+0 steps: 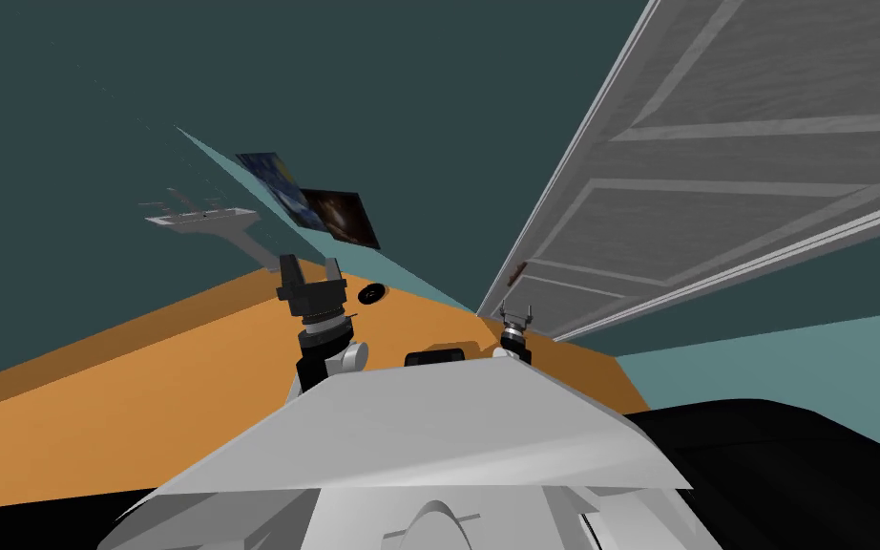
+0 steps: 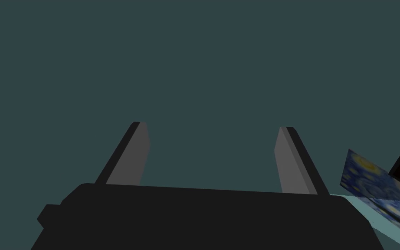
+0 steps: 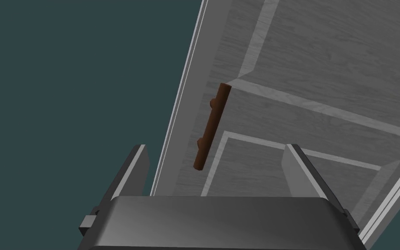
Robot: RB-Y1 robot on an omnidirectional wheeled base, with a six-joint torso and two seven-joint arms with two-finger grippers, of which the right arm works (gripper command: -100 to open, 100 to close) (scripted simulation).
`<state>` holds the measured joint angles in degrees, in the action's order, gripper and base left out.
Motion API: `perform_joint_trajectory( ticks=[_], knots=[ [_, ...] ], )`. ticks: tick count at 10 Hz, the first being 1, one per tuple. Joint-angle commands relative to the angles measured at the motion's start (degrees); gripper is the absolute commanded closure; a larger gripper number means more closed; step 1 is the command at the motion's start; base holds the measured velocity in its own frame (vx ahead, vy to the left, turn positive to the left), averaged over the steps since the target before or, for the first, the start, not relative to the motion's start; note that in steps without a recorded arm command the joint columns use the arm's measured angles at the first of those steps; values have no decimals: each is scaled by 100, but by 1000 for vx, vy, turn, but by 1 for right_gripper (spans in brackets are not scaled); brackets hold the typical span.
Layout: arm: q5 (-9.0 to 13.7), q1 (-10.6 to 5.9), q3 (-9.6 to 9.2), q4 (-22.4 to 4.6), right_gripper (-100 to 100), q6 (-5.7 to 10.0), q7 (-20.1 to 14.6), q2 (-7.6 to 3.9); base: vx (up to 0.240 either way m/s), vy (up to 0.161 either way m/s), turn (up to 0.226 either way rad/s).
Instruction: Pull the door open
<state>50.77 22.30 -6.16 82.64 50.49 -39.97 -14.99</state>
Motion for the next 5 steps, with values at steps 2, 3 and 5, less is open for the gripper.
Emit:
perform_joint_trajectory(
  ticks=[2, 3, 5],
  knots=[
    [332, -12, -81, -279, -100, 162, -274, -92, 17, -114, 218],
    [453, -31, -105, -389, -100, 214, -367, -124, 2, -125, 213],
    [696, -69, -155, -609, -100, 318, -551, -189, 12, -114, 201]
  ],
)
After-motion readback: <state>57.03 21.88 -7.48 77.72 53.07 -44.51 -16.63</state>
